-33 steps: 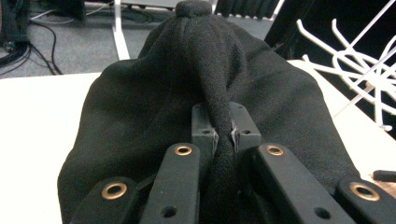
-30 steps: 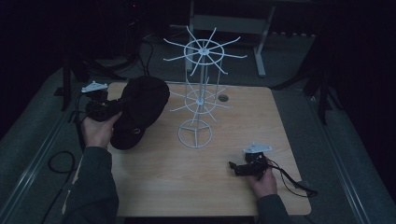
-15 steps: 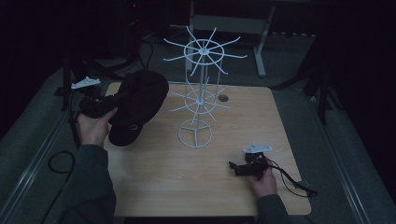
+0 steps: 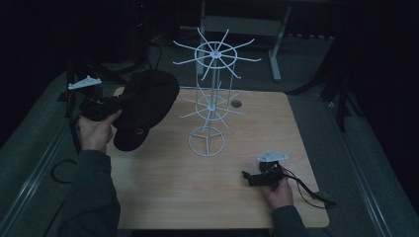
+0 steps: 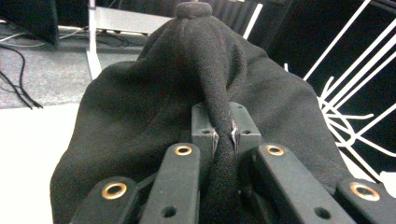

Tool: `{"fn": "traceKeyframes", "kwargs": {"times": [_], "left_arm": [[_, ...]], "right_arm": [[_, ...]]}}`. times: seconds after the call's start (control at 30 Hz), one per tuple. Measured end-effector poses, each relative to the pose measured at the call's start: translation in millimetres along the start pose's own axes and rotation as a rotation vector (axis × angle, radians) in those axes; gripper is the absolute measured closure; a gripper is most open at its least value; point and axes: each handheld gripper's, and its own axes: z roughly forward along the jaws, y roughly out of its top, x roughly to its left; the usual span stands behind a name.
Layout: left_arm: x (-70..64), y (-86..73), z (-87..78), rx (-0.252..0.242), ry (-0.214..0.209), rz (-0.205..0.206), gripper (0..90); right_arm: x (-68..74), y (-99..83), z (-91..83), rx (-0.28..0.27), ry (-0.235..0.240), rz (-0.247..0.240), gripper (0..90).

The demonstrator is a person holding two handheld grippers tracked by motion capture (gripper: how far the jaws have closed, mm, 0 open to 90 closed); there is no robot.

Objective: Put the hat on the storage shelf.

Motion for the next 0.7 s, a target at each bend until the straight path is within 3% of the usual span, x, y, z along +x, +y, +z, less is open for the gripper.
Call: {"fn": "traceKeyframes", "kwargs": {"times": [0.23,0.53,0.7], "left_arm": [[-2.1,7.5,-1.9,0.001,-0.016,0.008,84.4],[-3.3,17.5,-11.4,-0.042,-0.049,0.001,84.4],[-4.3,22.2,-15.6,-0.078,-0.089,-0.003,84.4]], "right_arm": [[0.0,0.0,0.0,0.000,0.000,-0.001,11.0],[0.0,0.0,0.0,0.000,0.000,0.000,11.0],[-0.1,0.0,-0.1,0.001,0.000,-0.001,11.0]]}}
